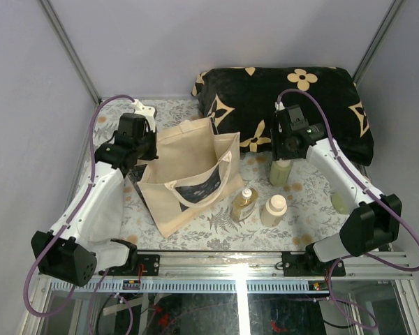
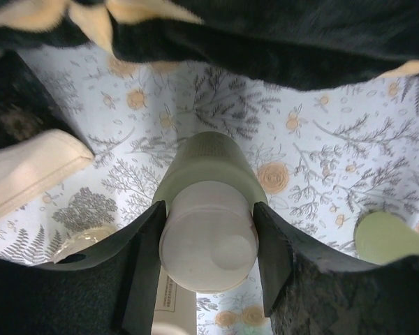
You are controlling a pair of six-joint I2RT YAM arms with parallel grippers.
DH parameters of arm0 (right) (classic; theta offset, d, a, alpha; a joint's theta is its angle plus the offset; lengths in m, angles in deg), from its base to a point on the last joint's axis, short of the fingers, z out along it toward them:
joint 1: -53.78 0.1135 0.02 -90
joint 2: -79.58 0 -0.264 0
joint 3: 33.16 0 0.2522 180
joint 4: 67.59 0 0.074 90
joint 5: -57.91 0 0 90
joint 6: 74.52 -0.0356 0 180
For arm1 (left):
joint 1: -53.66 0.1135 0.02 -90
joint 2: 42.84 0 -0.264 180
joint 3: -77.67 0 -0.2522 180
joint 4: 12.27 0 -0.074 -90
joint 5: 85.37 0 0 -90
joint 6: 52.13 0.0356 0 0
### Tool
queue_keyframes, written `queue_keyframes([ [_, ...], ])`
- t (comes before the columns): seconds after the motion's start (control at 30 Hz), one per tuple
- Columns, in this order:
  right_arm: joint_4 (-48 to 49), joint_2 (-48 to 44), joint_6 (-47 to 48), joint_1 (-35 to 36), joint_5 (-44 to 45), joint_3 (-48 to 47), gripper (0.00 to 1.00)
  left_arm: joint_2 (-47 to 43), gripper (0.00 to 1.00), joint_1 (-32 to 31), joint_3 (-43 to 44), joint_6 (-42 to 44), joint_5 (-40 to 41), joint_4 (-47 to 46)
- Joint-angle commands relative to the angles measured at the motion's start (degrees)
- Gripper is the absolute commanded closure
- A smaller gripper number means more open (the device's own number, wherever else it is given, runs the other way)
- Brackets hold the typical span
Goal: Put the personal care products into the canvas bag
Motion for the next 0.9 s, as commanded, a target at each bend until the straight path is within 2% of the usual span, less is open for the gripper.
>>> queue_keyframes([
  [0.0,0.98,-3.87,2.15,0.42,1.29,-9.4,1.0,1.58,1.0,0.26,-0.05,0.72,-2.88,-2.27],
  [0.2,2.26,-4.25,4.55,0.54,-3.04,-23.66,1.0,3.04,1.0,0.21,0.27,0.66,-5.45,-3.44],
  [0.47,11.54,-2.75,7.08,1.59,-12.03,-37.4,1.0,3.29,1.0,0.17,0.4,1.19,-8.28,-4.82],
  [0.87,31.87,-0.1,6.97,6.32,-29.97,-40.53,1.0,3.34,1.0,0.08,0.73,0.73,-10.71,-5.74],
])
